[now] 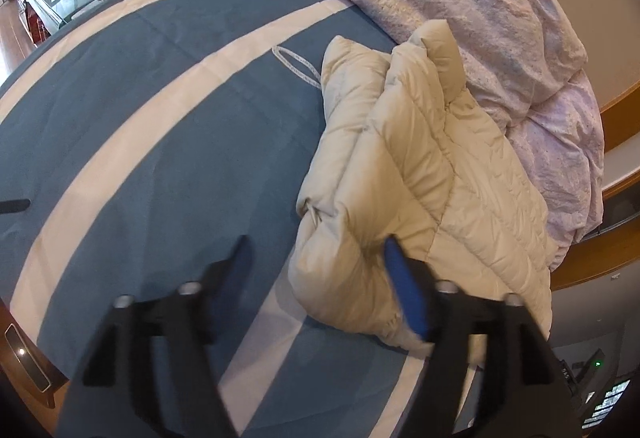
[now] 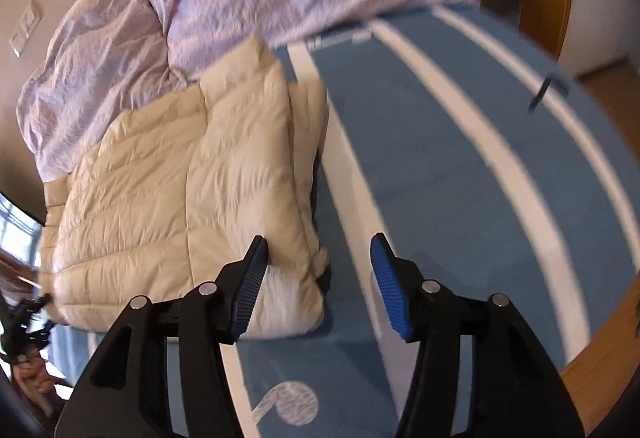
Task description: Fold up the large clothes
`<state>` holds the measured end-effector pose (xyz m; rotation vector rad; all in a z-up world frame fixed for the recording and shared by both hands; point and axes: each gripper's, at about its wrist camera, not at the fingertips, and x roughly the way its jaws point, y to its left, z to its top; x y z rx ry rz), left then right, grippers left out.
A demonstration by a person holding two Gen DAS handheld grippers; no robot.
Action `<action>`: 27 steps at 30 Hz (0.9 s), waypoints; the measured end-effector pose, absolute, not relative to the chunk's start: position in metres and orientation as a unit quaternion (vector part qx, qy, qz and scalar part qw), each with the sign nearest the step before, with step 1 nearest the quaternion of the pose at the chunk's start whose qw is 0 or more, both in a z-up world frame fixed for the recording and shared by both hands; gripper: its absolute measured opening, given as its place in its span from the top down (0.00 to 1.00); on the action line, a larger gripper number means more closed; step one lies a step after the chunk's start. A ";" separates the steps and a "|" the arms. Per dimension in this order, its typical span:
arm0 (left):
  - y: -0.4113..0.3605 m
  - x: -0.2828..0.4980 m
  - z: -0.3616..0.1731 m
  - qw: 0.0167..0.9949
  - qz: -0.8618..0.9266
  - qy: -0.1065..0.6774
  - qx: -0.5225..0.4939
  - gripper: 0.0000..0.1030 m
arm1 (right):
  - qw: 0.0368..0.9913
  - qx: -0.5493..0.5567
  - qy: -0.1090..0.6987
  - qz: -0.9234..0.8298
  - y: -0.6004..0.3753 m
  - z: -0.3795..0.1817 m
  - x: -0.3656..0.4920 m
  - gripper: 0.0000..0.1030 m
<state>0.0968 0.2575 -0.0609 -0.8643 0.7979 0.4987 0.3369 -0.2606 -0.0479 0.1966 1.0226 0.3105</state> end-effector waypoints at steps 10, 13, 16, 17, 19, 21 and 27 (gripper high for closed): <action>0.268 0.118 -0.053 0.805 0.227 0.377 -0.399 0.13 | 0.870 0.046 0.427 0.244 -0.190 -0.011 0.341 0.46; 0.274 0.127 -0.053 0.803 0.228 0.381 -0.398 0.12 | 0.869 0.015 0.411 0.275 -0.160 -0.008 0.339 0.46; 0.279 0.134 -0.052 0.801 0.229 0.384 -0.399 0.12 | 0.866 -0.012 0.403 0.297 -0.135 -0.010 0.338 0.46; 0.281 0.136 -0.052 0.801 0.229 0.384 -0.398 0.12 | 0.865 -0.022 0.401 0.302 -0.128 -0.013 0.338 0.46; 0.283 0.139 -0.050 0.801 0.230 0.385 -0.396 0.12 | 0.863 -0.034 0.400 0.306 -0.120 -0.018 0.338 0.46; 0.285 0.142 -0.048 0.802 0.227 0.384 -0.397 0.12 | 0.864 -0.039 0.400 0.303 -0.115 -0.023 0.339 0.47; 0.288 0.154 -0.044 0.803 0.224 0.388 -0.392 0.12 | 0.864 -0.040 0.408 0.293 -0.115 -0.038 0.346 0.47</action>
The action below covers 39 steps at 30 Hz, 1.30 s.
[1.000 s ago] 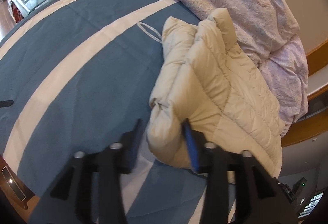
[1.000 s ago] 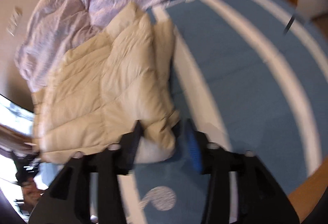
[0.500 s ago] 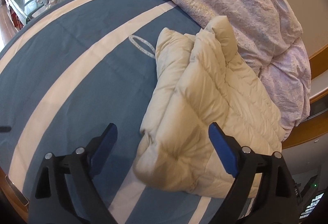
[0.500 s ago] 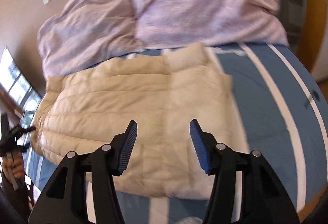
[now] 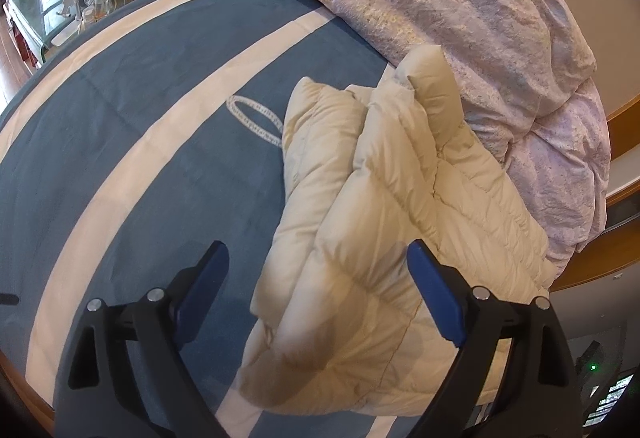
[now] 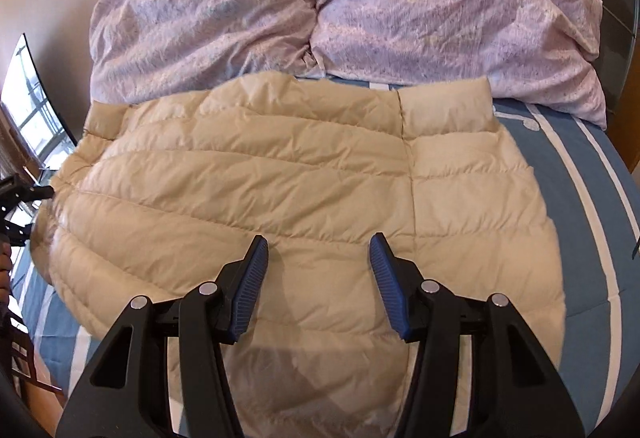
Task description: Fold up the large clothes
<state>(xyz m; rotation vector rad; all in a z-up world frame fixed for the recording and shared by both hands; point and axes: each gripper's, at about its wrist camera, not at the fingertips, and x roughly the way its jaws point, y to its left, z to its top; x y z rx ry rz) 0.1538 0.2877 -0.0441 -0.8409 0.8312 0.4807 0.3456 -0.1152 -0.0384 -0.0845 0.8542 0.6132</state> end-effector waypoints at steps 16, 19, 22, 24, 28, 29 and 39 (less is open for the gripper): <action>0.293 0.188 -0.055 0.795 0.216 0.417 -0.384 0.12 | 0.855 -0.056 0.427 0.288 -0.098 -0.068 0.353 0.46; 0.294 0.195 -0.061 0.790 0.208 0.422 -0.393 0.12 | 0.855 -0.055 0.428 0.287 -0.098 -0.068 0.354 0.46; 0.293 0.200 -0.065 0.788 0.202 0.421 -0.401 0.13 | 0.854 -0.053 0.430 0.288 -0.098 -0.069 0.354 0.46; 0.291 0.201 -0.065 0.790 0.199 0.417 -0.402 0.22 | 0.854 -0.053 0.430 0.288 -0.098 -0.069 0.354 0.46; 0.289 0.200 -0.064 0.789 0.185 0.411 -0.417 0.47 | 0.855 -0.054 0.430 0.287 -0.098 -0.069 0.354 0.46; 0.289 0.199 -0.062 0.790 0.183 0.409 -0.418 0.50 | 0.855 -0.054 0.430 0.287 -0.098 -0.069 0.354 0.46; 0.274 0.197 -0.021 0.812 0.170 0.375 -0.414 0.78 | 0.854 -0.058 0.431 0.285 -0.097 -0.070 0.355 0.46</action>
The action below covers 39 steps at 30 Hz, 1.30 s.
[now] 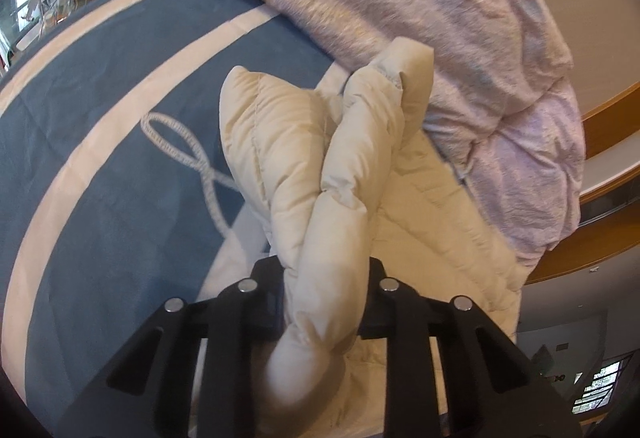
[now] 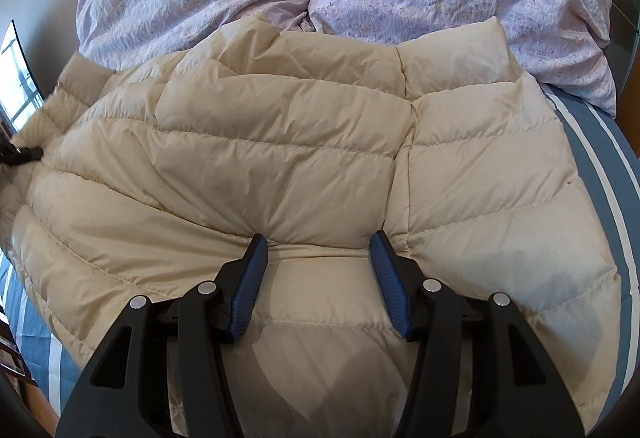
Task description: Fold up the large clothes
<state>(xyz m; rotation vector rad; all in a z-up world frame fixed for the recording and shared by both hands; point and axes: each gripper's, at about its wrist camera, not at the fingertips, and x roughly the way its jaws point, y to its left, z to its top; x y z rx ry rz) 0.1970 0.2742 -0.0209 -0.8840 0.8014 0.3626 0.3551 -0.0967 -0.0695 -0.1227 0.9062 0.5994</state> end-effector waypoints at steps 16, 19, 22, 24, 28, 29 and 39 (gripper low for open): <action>0.196 0.225 0.069 0.856 0.088 0.328 -0.390 0.79 | 0.855 -0.060 0.432 0.280 -0.094 -0.075 0.356 0.46; 0.173 0.237 0.080 0.860 0.058 0.326 -0.388 0.79 | 0.858 -0.064 0.429 0.276 -0.093 -0.078 0.355 0.46; 0.149 0.251 0.086 0.858 0.025 0.327 -0.394 0.79 | 0.859 -0.068 0.428 0.272 -0.092 -0.080 0.354 0.46; 0.136 0.259 0.089 0.857 0.008 0.328 -0.397 0.79 | 0.860 -0.069 0.427 0.270 -0.093 -0.080 0.354 0.46; 0.104 0.277 0.090 0.853 -0.028 0.335 -0.399 0.79 | 0.861 -0.069 0.427 0.268 -0.094 -0.080 0.355 0.46; 0.097 0.281 0.089 0.852 -0.035 0.337 -0.399 0.79 | 0.861 -0.068 0.427 0.268 -0.094 -0.080 0.355 0.46; 0.054 0.312 0.068 0.831 -0.083 0.363 -0.414 0.79 | 0.861 -0.067 0.427 0.269 -0.098 -0.080 0.358 0.46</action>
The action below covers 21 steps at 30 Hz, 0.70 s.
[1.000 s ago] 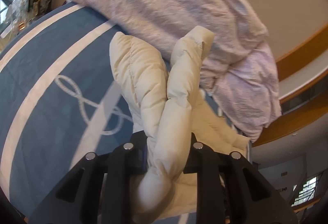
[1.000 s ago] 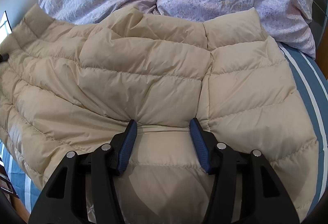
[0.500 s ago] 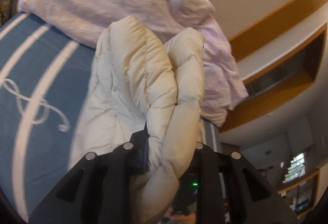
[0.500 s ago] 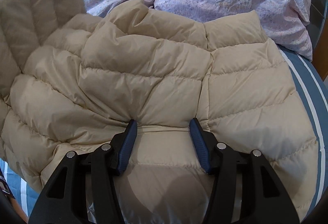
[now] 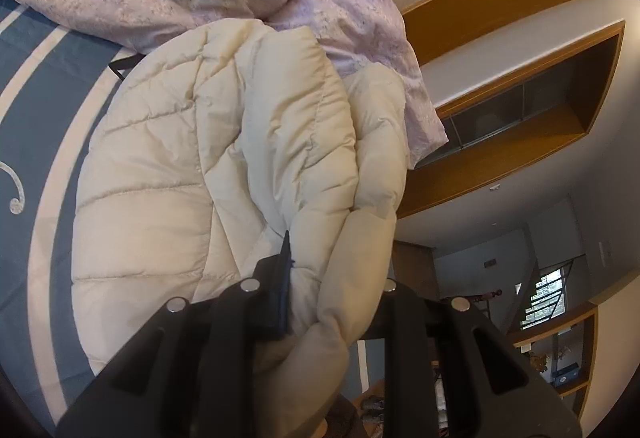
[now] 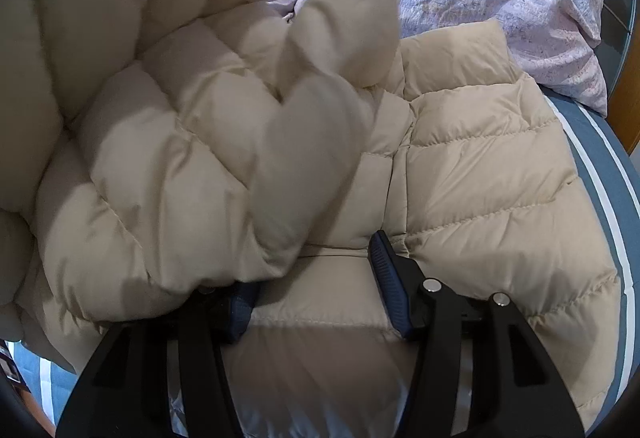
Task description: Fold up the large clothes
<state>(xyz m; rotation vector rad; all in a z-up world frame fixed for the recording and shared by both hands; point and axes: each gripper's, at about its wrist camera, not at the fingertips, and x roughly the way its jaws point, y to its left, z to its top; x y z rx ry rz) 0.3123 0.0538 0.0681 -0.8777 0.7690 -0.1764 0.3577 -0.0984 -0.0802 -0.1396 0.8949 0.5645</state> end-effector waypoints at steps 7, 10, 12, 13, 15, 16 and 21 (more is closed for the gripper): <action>0.088 0.285 0.091 0.853 -0.029 0.304 -0.423 0.79 | 0.860 -0.067 0.426 0.271 -0.101 -0.080 0.360 0.46; 0.107 0.270 0.100 0.860 0.008 0.285 -0.423 0.79 | 0.860 -0.066 0.428 0.271 -0.101 -0.080 0.361 0.46; 0.114 0.267 0.102 0.860 0.020 0.283 -0.423 0.79 | 0.860 -0.066 0.428 0.269 -0.101 -0.080 0.362 0.46; 0.117 0.266 0.102 0.860 0.024 0.284 -0.424 0.79 | 0.860 -0.067 0.428 0.269 -0.100 -0.079 0.363 0.46; 0.117 0.267 0.101 0.859 0.022 0.288 -0.423 0.79 | 0.860 -0.068 0.429 0.267 -0.100 -0.079 0.364 0.46; 0.115 0.268 0.100 0.858 0.017 0.291 -0.422 0.79 | 0.861 -0.068 0.428 0.266 -0.099 -0.079 0.364 0.46; 0.095 0.276 0.093 0.855 -0.013 0.310 -0.415 0.79 | 0.861 -0.068 0.428 0.266 -0.098 -0.079 0.366 0.46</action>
